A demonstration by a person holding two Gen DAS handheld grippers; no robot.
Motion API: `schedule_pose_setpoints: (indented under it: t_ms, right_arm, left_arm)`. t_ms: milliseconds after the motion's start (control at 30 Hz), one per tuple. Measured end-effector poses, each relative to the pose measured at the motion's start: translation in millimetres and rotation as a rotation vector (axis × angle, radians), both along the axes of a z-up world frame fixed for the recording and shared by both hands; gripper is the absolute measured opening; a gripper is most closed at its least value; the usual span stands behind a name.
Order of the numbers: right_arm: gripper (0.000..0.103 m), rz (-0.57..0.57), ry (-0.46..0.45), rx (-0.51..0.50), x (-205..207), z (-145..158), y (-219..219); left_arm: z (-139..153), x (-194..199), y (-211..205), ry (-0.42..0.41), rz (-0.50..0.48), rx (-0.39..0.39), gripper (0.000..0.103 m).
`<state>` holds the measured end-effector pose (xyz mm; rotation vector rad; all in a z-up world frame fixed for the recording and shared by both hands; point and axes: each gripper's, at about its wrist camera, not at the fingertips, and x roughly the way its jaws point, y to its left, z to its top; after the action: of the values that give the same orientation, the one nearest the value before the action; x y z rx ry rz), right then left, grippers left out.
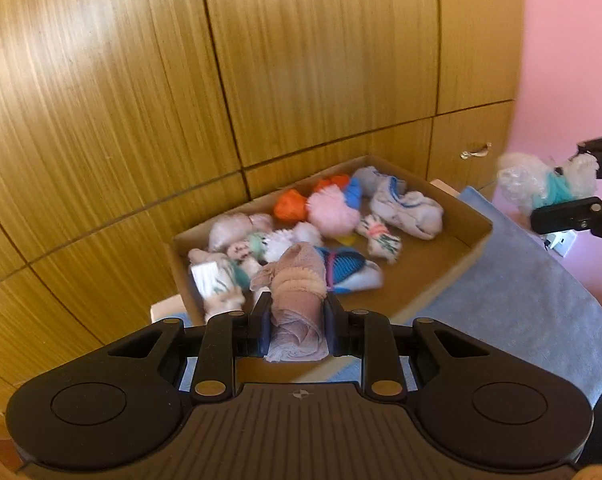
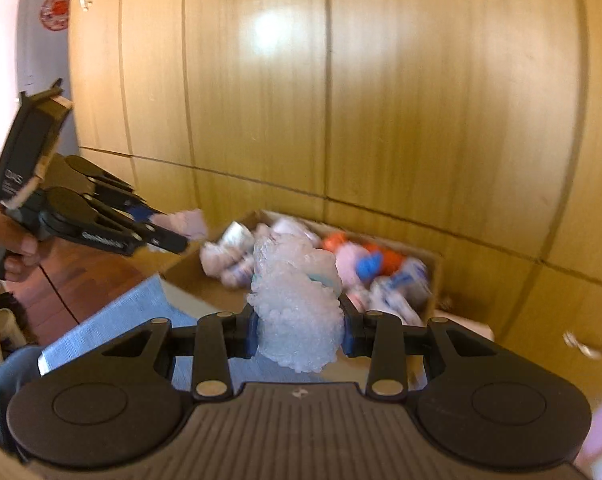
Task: Organize objects
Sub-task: 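Carry both items into the box and open both tools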
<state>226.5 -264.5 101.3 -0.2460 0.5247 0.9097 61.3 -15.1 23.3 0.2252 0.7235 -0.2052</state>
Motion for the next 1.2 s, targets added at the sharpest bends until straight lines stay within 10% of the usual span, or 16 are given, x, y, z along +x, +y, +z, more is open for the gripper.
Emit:
schedule_pose_setpoints:
  t_ms: [700, 1200]
  right_arm:
    - [0.034, 0.171, 0.191, -0.162, 71, -85, 129]
    - [0.034, 0.234, 0.061, -0.412, 75, -90, 139]
  left_arm:
    - [-61, 60, 19, 0.194, -0.003, -0.037, 0.031]
    - [-77, 76, 1, 0.284, -0.033, -0.023, 0.03]
